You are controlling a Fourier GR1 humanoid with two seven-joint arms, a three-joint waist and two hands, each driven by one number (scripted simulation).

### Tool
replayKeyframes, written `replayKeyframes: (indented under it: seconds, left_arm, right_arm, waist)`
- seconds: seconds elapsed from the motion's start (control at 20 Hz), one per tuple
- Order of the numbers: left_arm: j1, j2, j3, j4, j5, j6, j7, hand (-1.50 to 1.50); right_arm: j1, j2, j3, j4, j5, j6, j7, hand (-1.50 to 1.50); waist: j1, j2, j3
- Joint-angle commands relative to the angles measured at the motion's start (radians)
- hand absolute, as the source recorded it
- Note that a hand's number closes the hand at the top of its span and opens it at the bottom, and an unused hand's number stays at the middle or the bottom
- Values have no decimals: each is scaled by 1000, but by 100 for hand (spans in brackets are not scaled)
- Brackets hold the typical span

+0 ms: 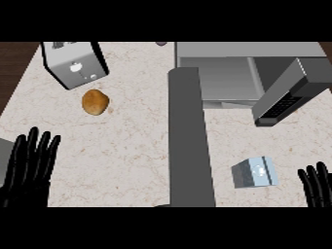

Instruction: Pick up the milk, place it into the microwave and close the microwave

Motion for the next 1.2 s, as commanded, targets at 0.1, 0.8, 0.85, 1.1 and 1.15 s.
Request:
replayKeyframes:
  seconds: [0.1, 0.8, 0.85, 1.1, 1.15]
  left_arm:
    - [80, -11, -79, -3, -31, 13, -56, -150]
    - [216, 19, -22, 30, 15, -116, -205, -150]
    - [196, 14, -36, -26, -2, -73, -130, -150]
    - [208, 48, 19, 1, 47, -132, -169, -150]
    - [307, 18, -34, 8, -11, -144, -252, -150]
  right_arm:
    - [-50, 9, -57, 153, -58, 5, -77, -150]
    - [-203, 28, -204, 614, -70, -117, -338, -150]
    - [-184, 37, -171, 622, -54, -152, -350, -150]
    - [-287, 10, -277, 854, -102, -93, -484, -150]
    - [-250, 16, -252, 819, -89, -94, -481, -150]
  waist:
    - [3, 1, 0]
    - [7, 2, 0]
    - [5, 2, 0]
    - [7, 2, 0]
    - [8, 1, 0]
